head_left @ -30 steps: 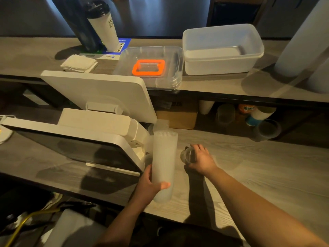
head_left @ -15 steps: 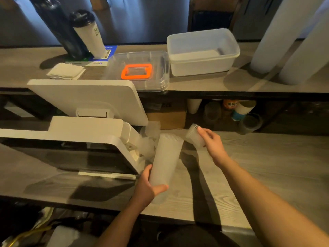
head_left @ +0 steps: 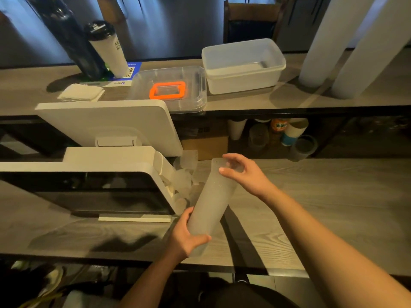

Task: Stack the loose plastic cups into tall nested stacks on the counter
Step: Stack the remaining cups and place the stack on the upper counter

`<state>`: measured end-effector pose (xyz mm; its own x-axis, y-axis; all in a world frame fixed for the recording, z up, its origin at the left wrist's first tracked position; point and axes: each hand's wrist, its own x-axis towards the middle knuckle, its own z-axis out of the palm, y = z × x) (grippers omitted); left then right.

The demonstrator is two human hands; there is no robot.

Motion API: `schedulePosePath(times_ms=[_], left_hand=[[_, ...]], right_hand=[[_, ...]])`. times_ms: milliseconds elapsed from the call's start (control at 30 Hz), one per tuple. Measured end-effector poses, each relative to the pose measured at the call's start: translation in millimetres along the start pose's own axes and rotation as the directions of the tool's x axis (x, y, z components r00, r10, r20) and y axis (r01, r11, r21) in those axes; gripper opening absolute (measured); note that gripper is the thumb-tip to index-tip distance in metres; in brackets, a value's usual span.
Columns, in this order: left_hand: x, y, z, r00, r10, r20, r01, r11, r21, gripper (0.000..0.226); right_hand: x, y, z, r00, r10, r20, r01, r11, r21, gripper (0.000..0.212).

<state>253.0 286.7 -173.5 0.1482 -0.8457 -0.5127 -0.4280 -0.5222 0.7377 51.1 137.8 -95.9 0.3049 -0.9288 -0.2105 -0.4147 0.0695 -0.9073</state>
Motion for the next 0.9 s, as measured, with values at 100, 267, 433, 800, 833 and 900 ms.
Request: schedulePosePath(times_ms=[100, 267, 433, 800, 833, 900], left_hand=[[-2.3, -1.9, -0.2, 1.000, -0.011, -0.002, 0.011, 1.000, -0.003, 0.104], [-8.0, -6.3, -1.7, 0.998, -0.046, 0.032, 0.045, 0.999, 0.020, 0.105], [-19.5, -11.5, -3.2, 0.991, -0.134, 0.028, 0.135, 0.990, -0.028, 0.113], [-32.0, -19.5, -0.8, 0.978, -0.208, -0.019, 0.197, 0.948, -0.249, 0.116], [-31.2, -19.0, -0.5, 0.976, -0.216, -0.025, 0.201, 0.942, -0.267, 0.113], [-29.2, -16.3, -0.2, 0.969, -0.245, -0.033, 0.226, 0.930, -0.289, 0.106]], right_hand=[[-9.0, -0.7, 11.9, 0.997, 0.007, 0.072, -0.006, 1.000, -0.022, 0.069], [-12.7, 1.2, 31.6, 0.982, 0.048, 0.183, -0.046, 0.999, -0.015, 0.072], [-4.2, -0.4, 40.6, 0.978, 0.062, 0.201, -0.075, 0.996, 0.055, 0.047], [64.8, 16.9, 65.1, 0.988, 0.096, 0.120, -0.083, 0.990, -0.116, 0.077], [72.1, 18.0, 67.3, 0.990, 0.085, 0.116, -0.066, 0.985, -0.160, 0.079], [85.6, 19.9, 71.3, 0.993, 0.055, 0.107, -0.028, 0.971, -0.239, 0.082]])
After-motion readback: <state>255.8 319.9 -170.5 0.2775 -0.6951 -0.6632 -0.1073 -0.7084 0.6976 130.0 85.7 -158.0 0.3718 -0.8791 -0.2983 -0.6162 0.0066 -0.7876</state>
